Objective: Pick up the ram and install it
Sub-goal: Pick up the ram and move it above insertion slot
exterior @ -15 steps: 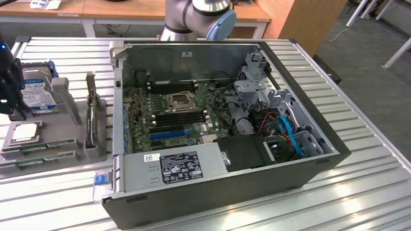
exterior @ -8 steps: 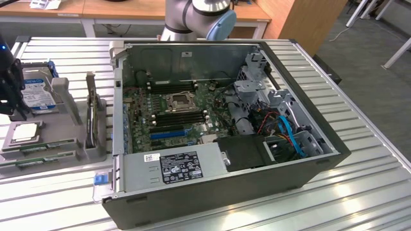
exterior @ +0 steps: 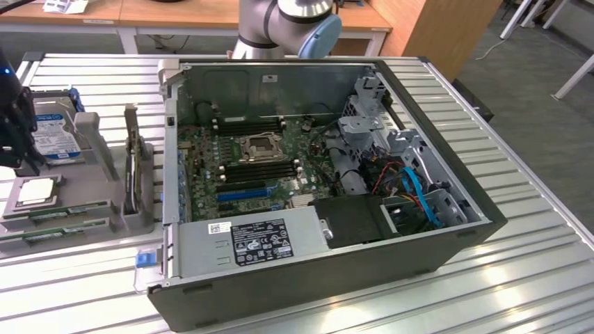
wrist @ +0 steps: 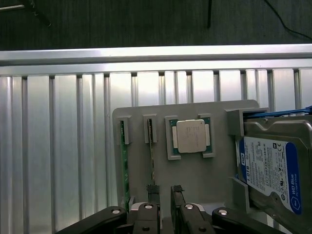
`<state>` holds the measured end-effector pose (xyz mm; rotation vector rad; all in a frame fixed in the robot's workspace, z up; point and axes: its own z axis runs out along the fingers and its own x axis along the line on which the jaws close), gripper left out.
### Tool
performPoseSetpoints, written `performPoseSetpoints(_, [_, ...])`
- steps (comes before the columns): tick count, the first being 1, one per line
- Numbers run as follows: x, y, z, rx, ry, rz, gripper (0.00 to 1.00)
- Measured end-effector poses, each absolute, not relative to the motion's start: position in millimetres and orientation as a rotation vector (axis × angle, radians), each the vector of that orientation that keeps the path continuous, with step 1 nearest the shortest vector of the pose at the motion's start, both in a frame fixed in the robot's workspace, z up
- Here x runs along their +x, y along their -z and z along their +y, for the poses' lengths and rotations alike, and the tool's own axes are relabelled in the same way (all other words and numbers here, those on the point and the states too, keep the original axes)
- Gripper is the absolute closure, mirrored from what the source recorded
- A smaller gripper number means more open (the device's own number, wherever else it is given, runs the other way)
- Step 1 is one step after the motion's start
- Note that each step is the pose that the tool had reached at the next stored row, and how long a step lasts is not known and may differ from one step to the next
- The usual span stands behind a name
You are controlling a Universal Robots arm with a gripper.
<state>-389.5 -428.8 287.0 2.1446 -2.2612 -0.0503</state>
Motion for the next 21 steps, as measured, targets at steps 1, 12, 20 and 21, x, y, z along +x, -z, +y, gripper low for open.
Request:
performPoseSetpoints(1, [-389.6,-286.2,-428.8,2.145,0.050,-2.261,0.76])
performPoseSetpoints(12, [-389.6,-279.4,-428.8,2.145,0.050,-2.261,0.76])
performPoseSetpoints(20, [-389.6,-277.2,-428.8,2.144,0.050,-2.261,0.76])
performPoseSetpoints(21, [-389.6,-277.1,-428.8,2.145,0.050,-2.261,0.76])
